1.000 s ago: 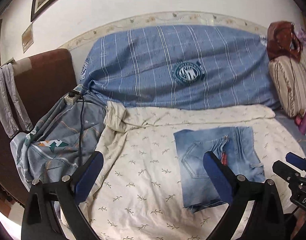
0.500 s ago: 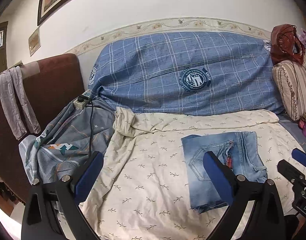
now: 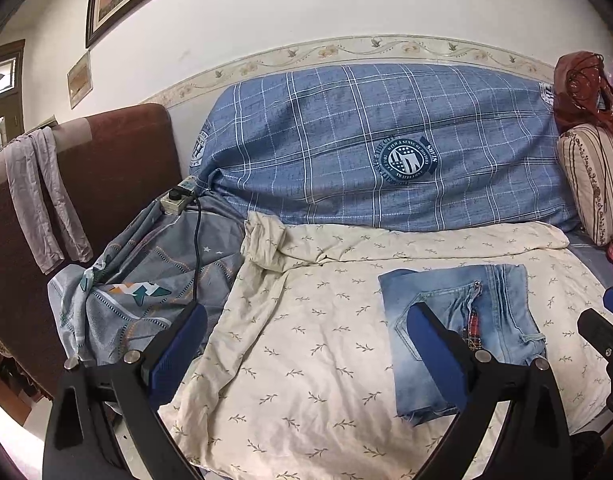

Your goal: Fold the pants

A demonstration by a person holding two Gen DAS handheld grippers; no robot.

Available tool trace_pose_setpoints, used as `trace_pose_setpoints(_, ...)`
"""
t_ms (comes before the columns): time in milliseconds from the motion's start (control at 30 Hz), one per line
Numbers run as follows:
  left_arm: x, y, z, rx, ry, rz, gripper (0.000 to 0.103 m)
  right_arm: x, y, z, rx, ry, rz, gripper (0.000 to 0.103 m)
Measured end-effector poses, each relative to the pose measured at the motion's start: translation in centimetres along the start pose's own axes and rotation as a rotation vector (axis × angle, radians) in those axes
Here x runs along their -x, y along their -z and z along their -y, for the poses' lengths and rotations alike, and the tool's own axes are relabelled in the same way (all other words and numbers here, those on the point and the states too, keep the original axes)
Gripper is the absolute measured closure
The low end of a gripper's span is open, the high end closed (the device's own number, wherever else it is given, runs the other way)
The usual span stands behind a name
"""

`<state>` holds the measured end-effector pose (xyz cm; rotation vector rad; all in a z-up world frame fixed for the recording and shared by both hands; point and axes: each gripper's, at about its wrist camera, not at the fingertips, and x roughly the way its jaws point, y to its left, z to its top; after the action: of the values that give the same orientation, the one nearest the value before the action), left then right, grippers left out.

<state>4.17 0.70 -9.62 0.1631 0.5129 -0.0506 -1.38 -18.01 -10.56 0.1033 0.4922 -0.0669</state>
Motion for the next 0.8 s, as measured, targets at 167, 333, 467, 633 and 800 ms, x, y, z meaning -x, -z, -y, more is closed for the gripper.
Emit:
trace_pose_setpoints(167, -0.1, -0.1, -0.2, 0.000, 0.001, 0.000, 0.003, -0.4, 0.2, -0.2, 0.008, -0.004, -0.014, 0.034)
trace_pose_setpoints(333, -0.2, -0.1, -0.3, 0.002, 0.001, 0.000, 0.003, -0.5, 0.2, 0.0, -0.002, -0.007, -0.019, 0.034)
trace_pose_setpoints(467, -0.1, -0.1, -0.1, 0.001, 0.009, -0.003, 0.003, -0.6, 0.2, 0.1, -0.002, -0.007, -0.017, 0.034)
trace_pose_setpoints(633, 0.3, -0.1, 0.3, -0.007, 0.011, -0.001, 0.003, -0.3, 0.2, 0.1, 0.001, -0.005, -0.012, 0.034)
trace_pose_setpoints(800, 0.5, -0.2, 0.8, -0.020, 0.024, -0.005, 0.003, -0.1, 0.1, 0.4, -0.008, 0.003, -0.009, 0.034)
